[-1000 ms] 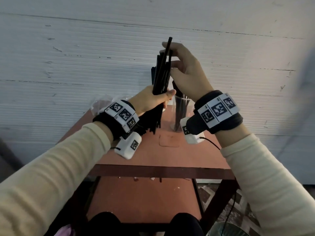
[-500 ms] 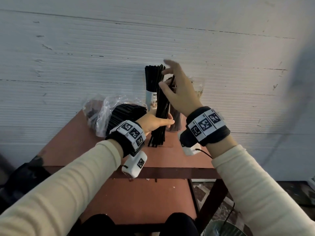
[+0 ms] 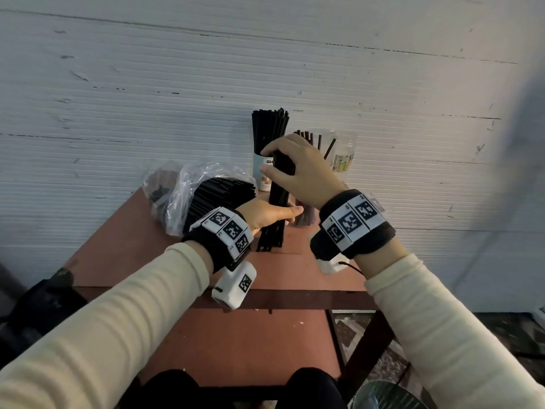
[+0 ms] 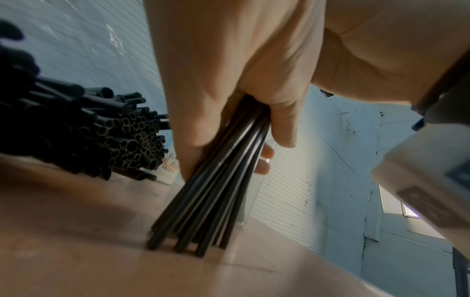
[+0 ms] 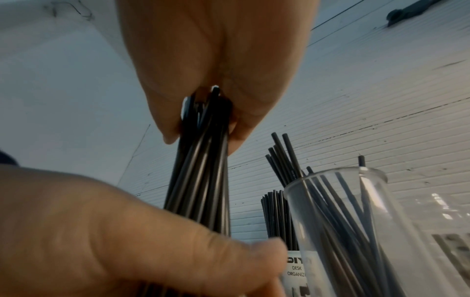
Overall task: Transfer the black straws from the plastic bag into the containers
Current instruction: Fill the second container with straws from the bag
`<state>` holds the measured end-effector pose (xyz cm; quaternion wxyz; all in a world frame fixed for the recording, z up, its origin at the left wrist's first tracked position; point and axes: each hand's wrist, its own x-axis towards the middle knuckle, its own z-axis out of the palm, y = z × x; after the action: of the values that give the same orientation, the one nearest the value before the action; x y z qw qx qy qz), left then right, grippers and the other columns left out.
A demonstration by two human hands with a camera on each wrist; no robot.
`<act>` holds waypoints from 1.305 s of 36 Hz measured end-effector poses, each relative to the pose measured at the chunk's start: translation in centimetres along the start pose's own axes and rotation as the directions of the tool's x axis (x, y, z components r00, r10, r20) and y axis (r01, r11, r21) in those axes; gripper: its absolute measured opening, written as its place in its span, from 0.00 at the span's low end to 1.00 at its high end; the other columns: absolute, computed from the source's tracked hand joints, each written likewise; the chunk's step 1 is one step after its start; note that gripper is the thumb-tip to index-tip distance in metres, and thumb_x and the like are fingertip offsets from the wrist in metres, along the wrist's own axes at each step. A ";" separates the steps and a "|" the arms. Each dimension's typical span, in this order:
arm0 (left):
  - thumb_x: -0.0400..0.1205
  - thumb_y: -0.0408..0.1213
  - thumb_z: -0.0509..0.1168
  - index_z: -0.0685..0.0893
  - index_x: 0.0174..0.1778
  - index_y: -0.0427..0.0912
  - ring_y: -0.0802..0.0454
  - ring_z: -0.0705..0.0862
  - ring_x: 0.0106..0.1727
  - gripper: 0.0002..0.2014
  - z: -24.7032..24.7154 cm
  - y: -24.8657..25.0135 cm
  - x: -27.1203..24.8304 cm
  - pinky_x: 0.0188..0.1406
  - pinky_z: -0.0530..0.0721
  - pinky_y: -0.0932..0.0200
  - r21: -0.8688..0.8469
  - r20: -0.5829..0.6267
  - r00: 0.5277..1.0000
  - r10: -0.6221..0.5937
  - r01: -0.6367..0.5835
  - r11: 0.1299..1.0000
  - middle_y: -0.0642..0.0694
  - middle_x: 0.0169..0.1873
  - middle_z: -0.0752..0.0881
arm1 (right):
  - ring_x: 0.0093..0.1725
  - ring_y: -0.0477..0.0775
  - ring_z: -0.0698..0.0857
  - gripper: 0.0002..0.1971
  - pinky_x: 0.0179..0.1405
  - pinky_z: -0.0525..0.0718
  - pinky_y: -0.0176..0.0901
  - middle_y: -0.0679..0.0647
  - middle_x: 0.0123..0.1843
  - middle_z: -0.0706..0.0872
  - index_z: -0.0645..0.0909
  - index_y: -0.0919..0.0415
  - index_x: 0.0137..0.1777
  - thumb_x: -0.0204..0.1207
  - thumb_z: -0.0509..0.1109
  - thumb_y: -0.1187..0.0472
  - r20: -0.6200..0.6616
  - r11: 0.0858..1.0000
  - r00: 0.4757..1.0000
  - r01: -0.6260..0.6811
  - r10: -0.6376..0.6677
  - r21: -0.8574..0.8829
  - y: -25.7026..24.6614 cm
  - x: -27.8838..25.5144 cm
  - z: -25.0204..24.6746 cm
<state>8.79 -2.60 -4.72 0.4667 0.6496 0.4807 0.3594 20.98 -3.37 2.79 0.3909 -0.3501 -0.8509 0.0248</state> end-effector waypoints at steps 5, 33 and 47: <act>0.72 0.65 0.70 0.85 0.29 0.44 0.47 0.86 0.53 0.24 0.0 0.8 -0.6 0.74 0.73 0.40 0.050 0.002 1.000 -0.010 0.010 0.999 0.47 0.33 0.87 | 0.68 0.43 0.73 0.36 0.60 0.67 0.19 0.54 0.72 0.72 0.66 0.58 0.78 0.73 0.77 0.51 -0.080 0.996 0.995 -0.051 0.057 0.078 -0.4 -0.5 -0.5; 0.60 0.53 0.85 0.42 0.82 0.52 0.48 0.61 0.80 0.66 1.1 4.8 4.9 0.81 0.62 0.45 0.098 -0.296 0.932 0.208 -0.187 0.977 0.41 0.78 0.58 | 0.29 0.43 0.79 0.06 0.25 0.74 0.31 0.48 0.31 0.80 0.79 0.58 0.36 0.71 0.74 0.63 -0.294 0.879 0.881 -0.232 0.371 0.417 5.7 4.0 -11.2; 0.71 0.38 0.81 0.73 0.53 0.59 0.73 0.81 0.45 0.25 0.0 4.7 8.0 0.34 0.74 0.84 0.116 -0.084 0.970 0.227 -0.217 0.969 0.66 0.45 0.80 | 0.20 0.49 0.70 0.15 0.19 0.68 0.37 0.54 0.23 0.71 0.73 0.61 0.31 0.72 0.75 0.56 0.151 0.888 0.892 -0.445 0.427 0.119 9.7 7.2 -7.6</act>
<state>12.44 4.59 -0.07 0.3644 0.7050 0.4455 0.4143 28.55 6.57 9.67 0.3484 -0.4998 -0.7681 0.1970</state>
